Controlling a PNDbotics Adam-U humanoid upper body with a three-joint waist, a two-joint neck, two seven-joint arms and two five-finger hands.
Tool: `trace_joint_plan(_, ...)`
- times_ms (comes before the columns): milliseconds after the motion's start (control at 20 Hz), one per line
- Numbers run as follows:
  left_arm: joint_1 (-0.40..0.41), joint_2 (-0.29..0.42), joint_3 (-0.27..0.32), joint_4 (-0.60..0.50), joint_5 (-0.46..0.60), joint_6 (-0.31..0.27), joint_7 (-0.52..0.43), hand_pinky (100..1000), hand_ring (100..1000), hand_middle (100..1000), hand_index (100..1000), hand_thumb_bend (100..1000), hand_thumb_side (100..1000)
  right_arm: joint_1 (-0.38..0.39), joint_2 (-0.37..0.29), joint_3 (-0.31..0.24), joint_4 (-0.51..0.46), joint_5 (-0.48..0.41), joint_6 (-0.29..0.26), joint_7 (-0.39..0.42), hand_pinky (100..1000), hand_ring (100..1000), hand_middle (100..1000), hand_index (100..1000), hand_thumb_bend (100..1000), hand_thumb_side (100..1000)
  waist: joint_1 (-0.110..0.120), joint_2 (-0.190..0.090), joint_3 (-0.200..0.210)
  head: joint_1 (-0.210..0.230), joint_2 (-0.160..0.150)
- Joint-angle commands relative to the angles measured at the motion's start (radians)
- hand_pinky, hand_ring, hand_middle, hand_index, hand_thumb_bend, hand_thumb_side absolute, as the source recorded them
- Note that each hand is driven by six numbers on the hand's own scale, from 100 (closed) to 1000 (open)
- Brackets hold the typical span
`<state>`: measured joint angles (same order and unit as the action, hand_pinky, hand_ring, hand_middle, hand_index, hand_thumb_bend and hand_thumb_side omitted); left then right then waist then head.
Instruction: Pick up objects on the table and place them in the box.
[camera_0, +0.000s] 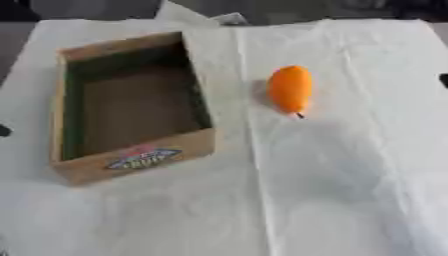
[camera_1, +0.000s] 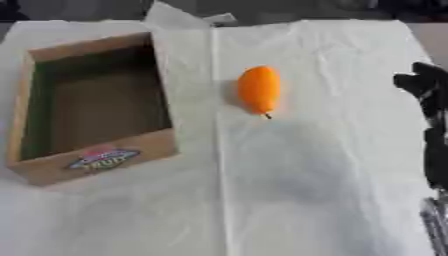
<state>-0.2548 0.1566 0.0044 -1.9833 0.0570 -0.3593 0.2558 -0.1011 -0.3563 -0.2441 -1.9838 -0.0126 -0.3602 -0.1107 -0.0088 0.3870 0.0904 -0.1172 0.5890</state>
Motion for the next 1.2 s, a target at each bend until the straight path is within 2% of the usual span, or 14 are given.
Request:
trace_joint_plan(50,-0.005,0.005,-0.001,-0.017,0.002,0.0,-0.003,407,562,659,729,100,1000,-0.007,-0.016,-0.002,-0.016,-0.026,-0.003,0.013,860,778,622,820,100,1000,-0.001,-0.023,-0.001,0.002,-0.001)
trace_joint_plan(400,-0.006,0.009,0.001,-0.017,0.008,0.001,-0.002,409,562,659,730,100,1000,-0.01,-0.03,-0.008,-0.016,-0.034,-0.004,0.012,858,782,631,832,100,1000,-0.005,-0.035,0.0,0.01,0.009)
trace_joint_plan(550,-0.006,0.011,0.0,-0.017,0.011,0.001,-0.003,410,563,658,731,100,1000,-0.024,-0.075,-0.004,-0.016,-0.011,-0.006,-0.01,859,786,649,851,100,1000,-0.008,-0.041,0.003,0.018,0.023)
trace_joint_plan(700,-0.006,0.013,-0.002,-0.017,0.016,0.002,-0.005,410,563,658,731,100,1000,-0.043,-0.14,0.014,-0.016,0.035,0.0,-0.033,855,793,711,894,100,1000,-0.011,-0.048,0.009,0.024,0.029)
trace_joint_plan(850,-0.005,0.015,-0.003,-0.017,0.021,0.002,-0.006,411,563,658,731,100,1000,-0.071,-0.229,0.04,-0.016,0.084,0.029,-0.048,861,805,731,910,100,1000,-0.013,-0.054,0.015,0.023,0.034)
trace_joint_plan(1200,-0.002,0.019,-0.006,-0.017,0.029,0.004,-0.013,411,564,658,732,100,1000,-0.161,-0.48,0.113,-0.016,0.23,0.18,-0.007,871,824,755,904,100,1000,-0.018,-0.066,0.026,0.008,0.042)
